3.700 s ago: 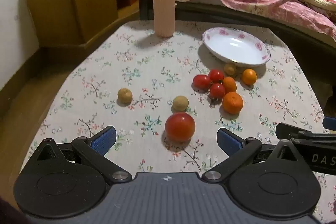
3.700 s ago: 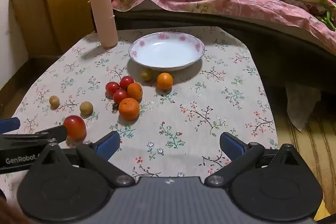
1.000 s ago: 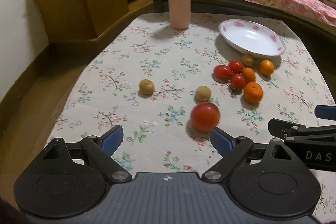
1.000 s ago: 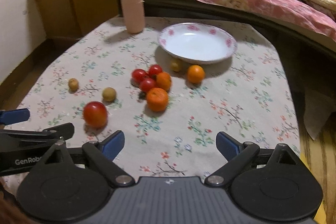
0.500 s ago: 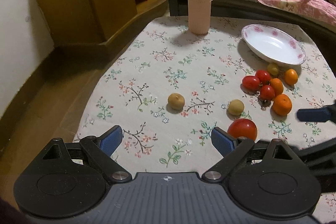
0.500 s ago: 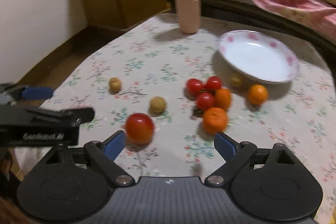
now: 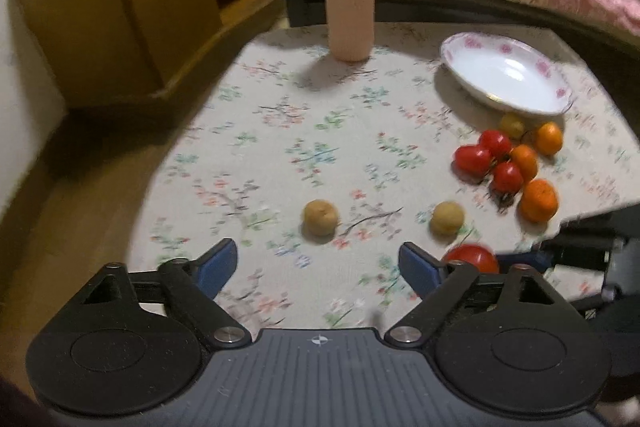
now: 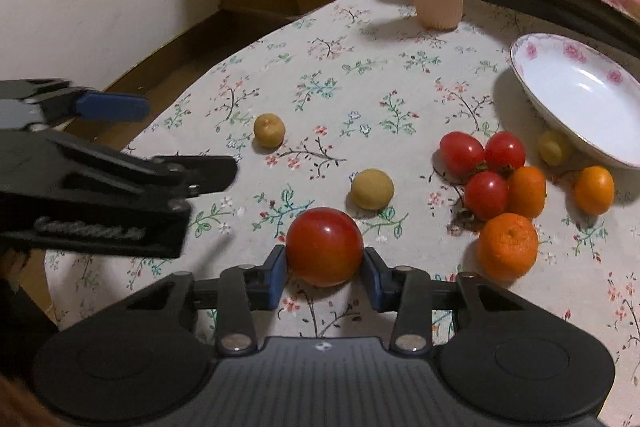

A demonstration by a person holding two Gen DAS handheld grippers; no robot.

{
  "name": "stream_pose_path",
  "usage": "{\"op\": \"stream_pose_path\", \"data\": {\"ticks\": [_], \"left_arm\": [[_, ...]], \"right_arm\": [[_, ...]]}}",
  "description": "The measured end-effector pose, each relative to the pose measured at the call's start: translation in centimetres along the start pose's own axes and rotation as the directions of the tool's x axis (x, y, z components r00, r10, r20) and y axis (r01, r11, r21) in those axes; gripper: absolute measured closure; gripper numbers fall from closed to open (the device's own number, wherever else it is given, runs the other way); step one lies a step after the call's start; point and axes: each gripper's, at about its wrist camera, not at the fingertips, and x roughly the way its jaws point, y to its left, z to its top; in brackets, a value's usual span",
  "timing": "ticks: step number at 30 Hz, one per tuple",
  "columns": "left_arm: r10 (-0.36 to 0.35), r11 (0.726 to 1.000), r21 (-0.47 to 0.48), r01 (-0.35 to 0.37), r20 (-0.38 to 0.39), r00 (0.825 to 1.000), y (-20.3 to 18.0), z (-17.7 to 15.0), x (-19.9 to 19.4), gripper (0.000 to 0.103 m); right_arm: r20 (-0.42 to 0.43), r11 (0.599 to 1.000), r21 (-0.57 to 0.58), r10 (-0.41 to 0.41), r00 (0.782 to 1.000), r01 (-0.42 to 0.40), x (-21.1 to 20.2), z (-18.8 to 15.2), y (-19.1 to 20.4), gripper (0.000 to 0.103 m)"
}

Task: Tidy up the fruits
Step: 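Grasp the large red tomato with the right tool while the left tool grasps a tan round fruit, then carry both fruits into the white plate and open both tools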

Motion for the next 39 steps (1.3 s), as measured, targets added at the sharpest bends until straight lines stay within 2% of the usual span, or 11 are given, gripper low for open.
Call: {"op": "stream_pose_path", "data": {"ticks": [1, 2, 4, 9, 12, 14, 20, 29, 33, 36, 39], "left_arm": [[-0.029, 0.999, -0.015, 0.029, -0.008, 1.0, 0.2, 0.3, 0.6, 0.027], [-0.046, 0.999, -0.024, 0.045, -0.021, 0.999, 0.3, 0.5, 1.3, 0.032], [-0.054, 0.998, -0.035, 0.052, -0.04, 0.998, 0.4, 0.9, 2.5, 0.045], [-0.037, 0.998, -0.057, 0.034, -0.049, 0.998, 0.4, 1.4, 4.5, 0.057], [-0.024, 0.998, -0.06, 0.021, -0.052, 0.998, 0.3, 1.5, 4.9, 0.061], [-0.009, 0.998, -0.056, 0.005, -0.064, 0.998, 0.3, 1.5, 5.1, 0.068], [0.004, 0.998, -0.06, -0.008, -0.066, 0.998, 0.2, 1.7, 5.4, 0.069], [0.031, 0.998, -0.046, -0.034, -0.052, 0.998, -0.4, 2.0, 5.7, 0.063], [0.017, 0.998, -0.057, -0.02, -0.054, 0.998, -0.3, 1.9, 5.5, 0.07], [0.021, 0.999, -0.044, -0.024, -0.07, 0.997, -0.7, 1.6, 4.9, 0.07], [-0.018, 0.999, -0.052, 0.015, -0.073, 0.997, -1.4, 1.3, 3.7, 0.07]], "right_arm": [[-0.007, 1.0, 0.01, 0.005, 1.0, -0.005, 0.0, 0.0, -0.2, 0.064], [-0.013, 1.0, 0.027, 0.011, 1.0, -0.011, -0.2, -0.2, -0.5, 0.064], [-0.022, 0.999, 0.051, 0.01, 1.0, -0.008, -0.6, -0.4, -1.0, 0.064], [-0.024, 0.994, 0.107, 0.02, 1.0, -0.017, -1.2, -0.9, -2.3, 0.064], [-0.022, 0.994, 0.112, 0.019, 1.0, -0.017, -1.3, -0.7, -2.4, 0.064], [-0.017, 0.993, 0.116, 0.023, 1.0, -0.02, -1.4, -0.7, -2.5, 0.064], [-0.019, 0.99, 0.139, -0.003, 1.0, 0.006, -1.7, -1.2, -3.6, 0.064], [-0.018, 0.987, 0.157, -0.03, 0.999, 0.032, -2.5, -1.8, -4.2, 0.064], [-0.017, 0.986, 0.163, -0.038, 0.999, 0.04, -2.6, -1.8, -4.5, 0.064], [-0.02, 0.98, 0.197, -0.037, 0.999, 0.04, -2.6, -1.7, -5.1, 0.064], [-0.005, 0.976, 0.212, -0.047, 0.999, 0.047, -3.3, -1.6, -5.6, 0.064]]}}
